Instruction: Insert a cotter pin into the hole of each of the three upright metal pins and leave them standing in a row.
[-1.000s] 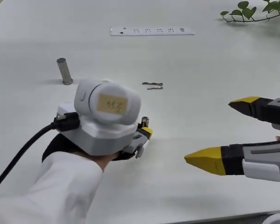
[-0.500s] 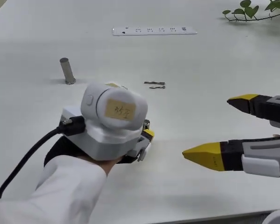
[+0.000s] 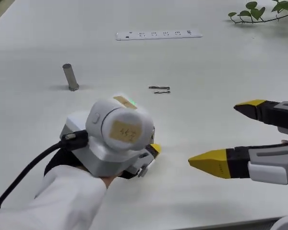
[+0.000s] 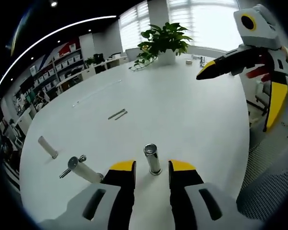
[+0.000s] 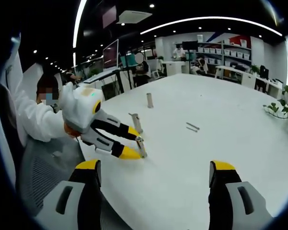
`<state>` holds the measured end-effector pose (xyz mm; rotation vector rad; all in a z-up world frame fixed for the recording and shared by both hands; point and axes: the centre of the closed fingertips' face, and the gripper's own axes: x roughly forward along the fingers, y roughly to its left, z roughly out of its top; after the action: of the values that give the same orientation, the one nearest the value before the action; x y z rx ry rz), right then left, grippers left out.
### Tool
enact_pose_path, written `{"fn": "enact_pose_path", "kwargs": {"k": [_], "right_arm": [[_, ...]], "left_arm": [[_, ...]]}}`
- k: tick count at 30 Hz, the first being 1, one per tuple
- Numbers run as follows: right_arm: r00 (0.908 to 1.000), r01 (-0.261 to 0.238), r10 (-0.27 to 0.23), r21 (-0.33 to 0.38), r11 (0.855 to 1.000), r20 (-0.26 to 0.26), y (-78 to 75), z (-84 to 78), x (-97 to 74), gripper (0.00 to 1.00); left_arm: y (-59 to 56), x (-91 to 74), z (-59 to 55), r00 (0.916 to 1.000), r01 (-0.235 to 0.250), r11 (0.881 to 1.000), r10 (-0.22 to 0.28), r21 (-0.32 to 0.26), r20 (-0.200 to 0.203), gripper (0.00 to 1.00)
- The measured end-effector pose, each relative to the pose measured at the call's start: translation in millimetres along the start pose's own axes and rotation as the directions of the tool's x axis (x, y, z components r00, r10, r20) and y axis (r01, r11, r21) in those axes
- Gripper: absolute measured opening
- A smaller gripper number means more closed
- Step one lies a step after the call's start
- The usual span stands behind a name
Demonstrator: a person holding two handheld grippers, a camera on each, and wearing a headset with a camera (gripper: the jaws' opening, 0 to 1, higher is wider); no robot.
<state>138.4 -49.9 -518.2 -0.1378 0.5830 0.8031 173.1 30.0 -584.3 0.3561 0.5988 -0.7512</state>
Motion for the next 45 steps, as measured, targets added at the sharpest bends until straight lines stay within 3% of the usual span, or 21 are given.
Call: {"fn": "enact_pose_path", "kwargs": {"k": [4,7,10,15,17,22,26,29,34,37,40,45], "right_arm": [[1.0,0.0,0.0,0.003,1.0,-0.002,-1.3,-1.2,-2.0,0.91],[1.0,-0.001,0.001,0.004,1.0,-0.004,-4.7,-2.2,-4.1,0.91],[1.0,0.002,-0.002,0.004,1.0,-0.006,-6.6,-2.3,-5.2,0.91],[0.9999,0.007,-0.007,0.002,1.0,-0.015,-13.4,-4.3,-7.9,0.9],[0.9997,0.01,-0.01,0.001,1.0,-0.021,-15.6,-5.3,-8.1,0.9],[0.999,0.013,-0.014,-0.006,1.0,-0.042,-19.4,-7.6,-8.3,0.89],[0.998,0.019,-0.021,-0.039,0.999,-0.059,-24.1,-6.9,-8.2,0.88],[0.9971,0.012,-0.017,-0.067,0.998,-0.075,-27.8,-4.4,-6.8,0.86],[0.9926,-0.041,0.025,-0.135,0.99,-0.119,-32.1,2.8,-1.6,0.74],[0.9852,-0.067,0.029,-0.221,0.973,-0.169,-42.0,10.3,5.8,0.71],[0.9806,-0.095,0.042,-0.279,0.956,-0.192,-49.0,21.8,14.7,0.66],[0.9678,-0.152,0.061,-0.374,0.915,-0.244,-62.2,38.2,33.5,0.54]], "left_arm": [[-3.7,-7.5,0.5,0.9989,0.047,0.999,-0.047,-0.011,0.006,0.37],[-10.7,-16.4,10.1,0.9926,0.109,0.994,-0.109,0.002,0.053,0.36],[-18.0,-27.0,22.7,0.9772,0.18,0.984,-0.179,0.0,0.115,0.48],[-23.6,-44.0,33.3,0.9519,0.261,0.965,-0.254,-0.022,0.171,0.73],[-23.1,-49.1,34.5,0.9476,0.271,0.962,-0.261,-0.029,0.183,0.81],[-25.7,-59.9,32.6,0.9374,0.304,0.952,-0.291,-0.042,0.192,0.85],[-29.1,-70.0,33.5,0.9212,0.341,0.936,-0.314,-0.09,0.23,0.99],[-27.7,-76.3,30.8,0.9188,0.348,0.931,-0.316,-0.11,0.237,0.99],[-21.9,-81.2,21.1,0.9277,0.331,0.936,-0.299,-0.12,0.224,0.99],[-18.5,-84.3,17.1,0.9277,0.332,0.93,-0.292,-0.159,0.233,0.99],[-16.3,-85.6,14.5,0.9317,0.323,0.931,-0.281,-0.171,0.23,0.99],[-13.4,-89.7,15.3,0.9335,0.313,0.931,-0.266,-0.185,0.24,0.99]]}}
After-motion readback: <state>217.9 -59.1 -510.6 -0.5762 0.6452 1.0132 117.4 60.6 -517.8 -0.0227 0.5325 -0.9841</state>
